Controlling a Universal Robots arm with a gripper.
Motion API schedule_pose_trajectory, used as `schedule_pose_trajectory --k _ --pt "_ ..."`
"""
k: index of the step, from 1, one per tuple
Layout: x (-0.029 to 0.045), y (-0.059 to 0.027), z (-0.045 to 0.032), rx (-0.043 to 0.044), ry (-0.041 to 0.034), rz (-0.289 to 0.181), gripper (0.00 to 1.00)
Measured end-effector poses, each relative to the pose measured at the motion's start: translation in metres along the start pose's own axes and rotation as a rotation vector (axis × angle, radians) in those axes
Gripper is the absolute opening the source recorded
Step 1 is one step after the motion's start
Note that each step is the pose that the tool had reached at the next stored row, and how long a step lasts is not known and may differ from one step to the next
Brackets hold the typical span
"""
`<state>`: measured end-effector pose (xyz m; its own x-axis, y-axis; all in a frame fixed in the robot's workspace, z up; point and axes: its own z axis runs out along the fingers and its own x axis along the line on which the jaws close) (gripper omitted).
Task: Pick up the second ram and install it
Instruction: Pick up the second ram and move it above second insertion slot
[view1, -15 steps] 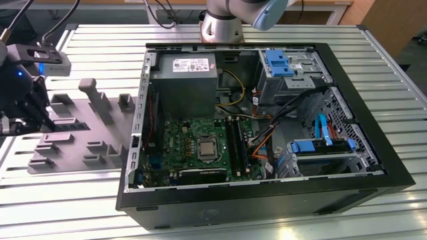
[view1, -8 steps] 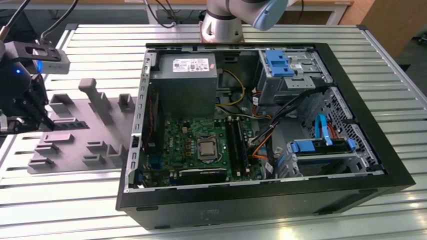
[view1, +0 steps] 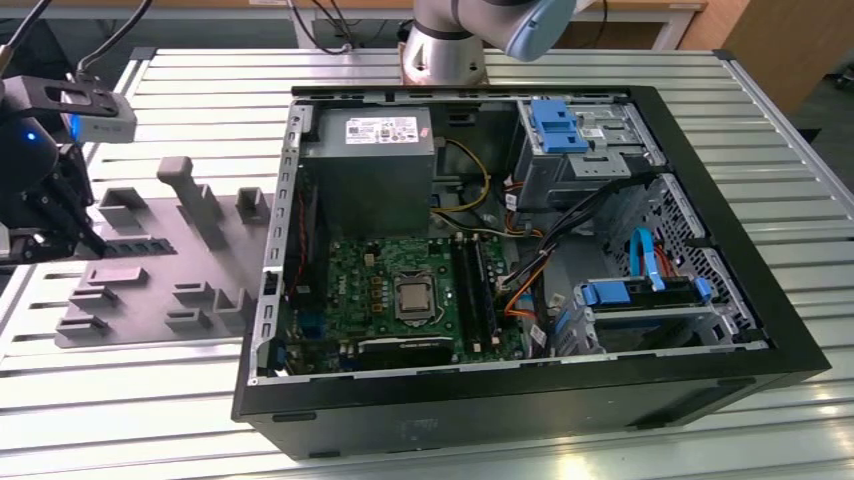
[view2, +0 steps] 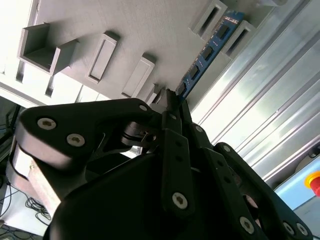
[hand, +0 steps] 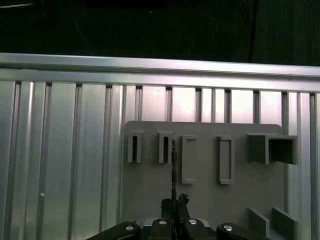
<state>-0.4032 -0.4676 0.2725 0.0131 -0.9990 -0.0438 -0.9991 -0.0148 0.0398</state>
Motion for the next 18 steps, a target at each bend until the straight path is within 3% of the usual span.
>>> schedule_pose_trajectory --k 18 --pt "-0.0018 0.0007 -0.0189 0.0000 0.0000 0.000 0.14"
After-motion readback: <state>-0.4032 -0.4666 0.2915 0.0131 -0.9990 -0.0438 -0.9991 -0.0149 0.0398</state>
